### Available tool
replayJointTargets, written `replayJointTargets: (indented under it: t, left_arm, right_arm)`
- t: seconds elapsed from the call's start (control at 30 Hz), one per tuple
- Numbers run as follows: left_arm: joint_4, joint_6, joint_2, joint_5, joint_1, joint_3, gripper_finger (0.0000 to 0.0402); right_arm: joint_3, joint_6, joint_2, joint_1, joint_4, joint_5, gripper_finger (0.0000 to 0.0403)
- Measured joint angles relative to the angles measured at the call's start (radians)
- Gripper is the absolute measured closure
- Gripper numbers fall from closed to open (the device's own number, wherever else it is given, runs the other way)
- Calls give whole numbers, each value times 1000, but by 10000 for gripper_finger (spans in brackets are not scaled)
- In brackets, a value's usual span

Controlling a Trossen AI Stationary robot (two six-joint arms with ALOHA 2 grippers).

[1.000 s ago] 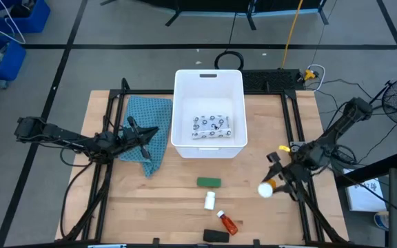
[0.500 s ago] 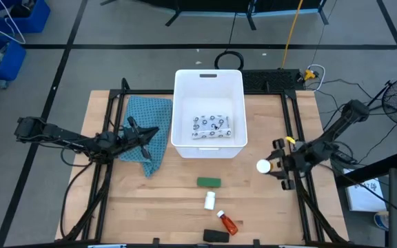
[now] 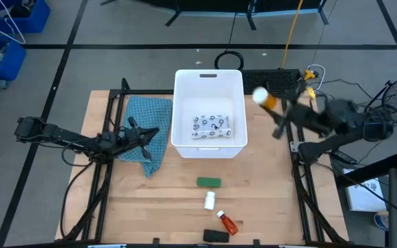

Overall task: Pick & place medical supplies in basket/bin
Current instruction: Put the orange medicine bottle into the white bin

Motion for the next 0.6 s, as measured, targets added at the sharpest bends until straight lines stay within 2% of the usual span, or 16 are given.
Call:
replayJointTargets:
  t: [0.13,0.3,0.5,0.6]
  left_arm:
    - [-43,-18,0,0,0,0,371]
    - [-76,-65,0,0,0,0,371]
    - [-109,-86,0,0,0,0,371]
    - [-137,-101,0,1,0,0,371]
  right_arm:
    - [128,15,156,-242,-103,-253,245]
    - [152,50,365,-483,-168,-594,241]
    - [152,-120,631,-575,-198,-859,246]
    - [152,-216,726,-583,-201,-914,246]
